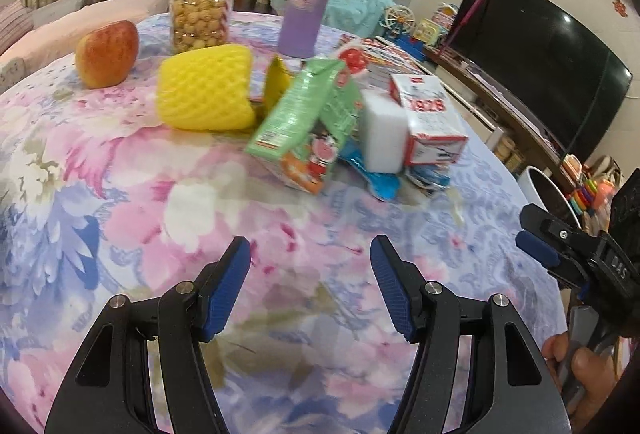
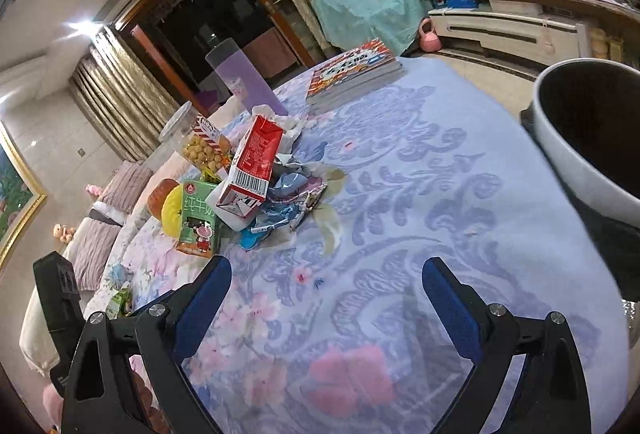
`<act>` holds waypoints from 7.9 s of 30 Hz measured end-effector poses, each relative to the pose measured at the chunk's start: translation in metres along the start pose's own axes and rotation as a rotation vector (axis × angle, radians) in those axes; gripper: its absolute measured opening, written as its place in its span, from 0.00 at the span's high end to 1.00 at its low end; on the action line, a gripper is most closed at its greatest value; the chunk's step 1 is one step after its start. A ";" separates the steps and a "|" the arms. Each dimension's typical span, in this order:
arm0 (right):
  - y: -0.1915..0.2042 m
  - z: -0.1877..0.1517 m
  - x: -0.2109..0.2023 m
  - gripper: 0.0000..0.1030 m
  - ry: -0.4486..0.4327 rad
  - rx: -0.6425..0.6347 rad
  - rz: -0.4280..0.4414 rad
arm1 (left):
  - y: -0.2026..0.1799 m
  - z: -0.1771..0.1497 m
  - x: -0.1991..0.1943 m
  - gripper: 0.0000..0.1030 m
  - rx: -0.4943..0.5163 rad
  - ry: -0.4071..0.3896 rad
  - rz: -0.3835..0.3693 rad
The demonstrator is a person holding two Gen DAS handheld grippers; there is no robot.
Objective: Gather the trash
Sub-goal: 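Move both open tools back over the table toward the remaining items, then grasp the green milk carton with left tool while right tool grasps crumpled wrapper, then carry carton and wrapper over the trash bin and open both tools, then move both open tools back over the table toward the blue brush and foam block, then grasp the blue brush with left tool while right tool grasps white foam block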
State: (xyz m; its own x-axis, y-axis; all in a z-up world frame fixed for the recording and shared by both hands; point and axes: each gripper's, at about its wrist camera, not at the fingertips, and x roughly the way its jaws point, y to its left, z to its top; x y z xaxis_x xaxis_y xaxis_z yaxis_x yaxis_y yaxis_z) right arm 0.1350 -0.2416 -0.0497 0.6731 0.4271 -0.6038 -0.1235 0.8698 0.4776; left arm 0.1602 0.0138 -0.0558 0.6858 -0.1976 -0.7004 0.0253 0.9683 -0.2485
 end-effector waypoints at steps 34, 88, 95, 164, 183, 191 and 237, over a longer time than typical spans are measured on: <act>0.007 0.009 0.018 0.79 0.069 -0.068 0.000 | -0.011 0.015 0.008 0.71 0.037 0.003 -0.059; -0.121 0.004 -0.145 0.79 -0.189 0.093 -0.209 | -0.252 -0.018 0.011 0.71 0.410 0.077 -0.350; -0.134 0.013 -0.147 0.79 -0.194 0.102 -0.229 | -0.276 -0.011 0.021 0.71 0.438 0.083 -0.358; -0.078 -0.001 -0.105 0.13 -0.114 0.090 -0.135 | -0.125 -0.016 -0.011 0.48 0.168 0.046 -0.186; -0.017 -0.020 -0.043 0.12 0.012 0.045 -0.008 | -0.042 -0.002 -0.002 0.47 0.026 0.047 -0.079; -0.018 -0.015 -0.024 0.12 0.029 0.090 0.029 | -0.034 0.025 0.025 0.42 -0.007 0.055 -0.078; -0.040 -0.014 -0.063 0.67 -0.064 0.094 0.026 | -0.112 -0.008 0.000 0.97 0.182 0.097 -0.258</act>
State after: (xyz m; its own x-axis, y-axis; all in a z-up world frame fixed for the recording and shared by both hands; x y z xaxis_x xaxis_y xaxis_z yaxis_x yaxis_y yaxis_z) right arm 0.0871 -0.2998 -0.0401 0.7163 0.4301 -0.5496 -0.0751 0.8305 0.5520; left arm 0.1511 -0.0956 -0.0336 0.5675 -0.4450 -0.6928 0.3247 0.8941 -0.3084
